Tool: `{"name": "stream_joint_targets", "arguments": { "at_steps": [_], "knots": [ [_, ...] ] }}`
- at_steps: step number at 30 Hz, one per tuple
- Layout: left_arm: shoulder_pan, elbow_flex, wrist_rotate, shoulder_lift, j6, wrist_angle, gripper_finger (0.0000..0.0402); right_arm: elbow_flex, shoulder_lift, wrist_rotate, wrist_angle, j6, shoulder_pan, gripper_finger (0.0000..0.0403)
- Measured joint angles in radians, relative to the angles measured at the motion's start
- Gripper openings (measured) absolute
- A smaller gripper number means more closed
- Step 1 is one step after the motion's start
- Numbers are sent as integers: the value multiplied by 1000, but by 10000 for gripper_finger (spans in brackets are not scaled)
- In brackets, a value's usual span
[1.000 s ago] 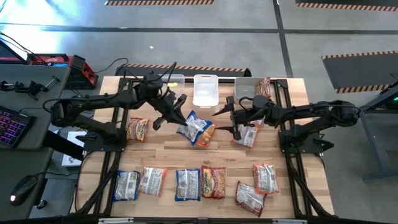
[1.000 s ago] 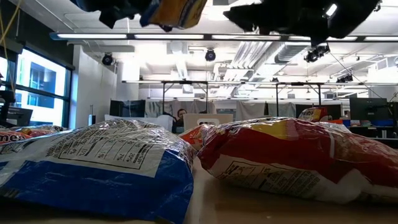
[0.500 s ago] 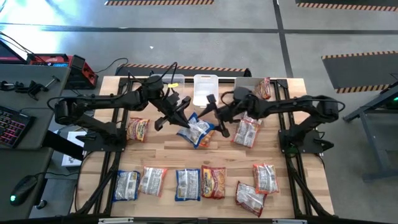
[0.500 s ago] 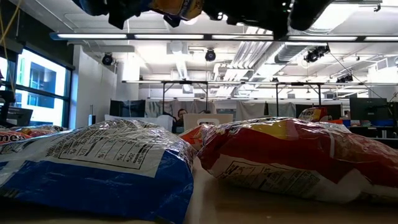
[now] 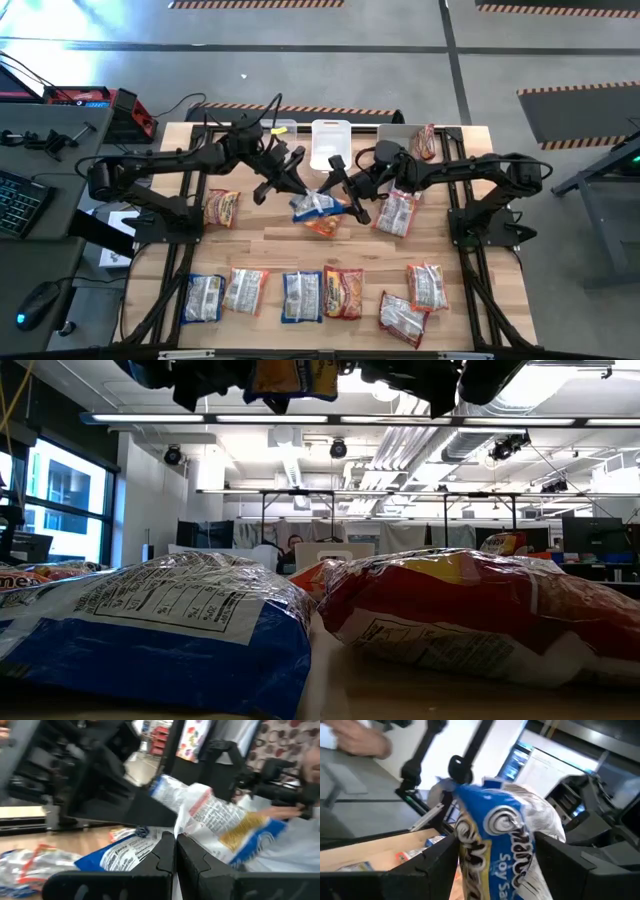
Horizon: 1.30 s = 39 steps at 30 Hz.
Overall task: Sort Maruchan noodles
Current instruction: Put the blue noodle pack into the white bin
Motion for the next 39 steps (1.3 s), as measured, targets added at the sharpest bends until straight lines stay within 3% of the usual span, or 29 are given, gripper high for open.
{"name": "stream_joint_targets", "arguments": {
  "at_steps": [3,8,14,27,33,39],
  "knots": [
    [3,0,-47,0,3,-3,0,0,0,97,1,47,5,243],
    [2,0,-143,-3,44,-48,0,-3,-1,126,-5,106,3,243],
    [2,0,-187,-3,43,-57,0,-3,-3,196,-40,53,8,239],
    [9,0,-192,-1,29,-63,2,-3,-3,255,-44,6,7,96],
    [54,1,-201,-56,115,-180,41,44,0,300,-115,-11,7,75],
    [153,1,-330,-155,283,-429,101,184,0,432,-377,-19,7,66]
  ]
}}
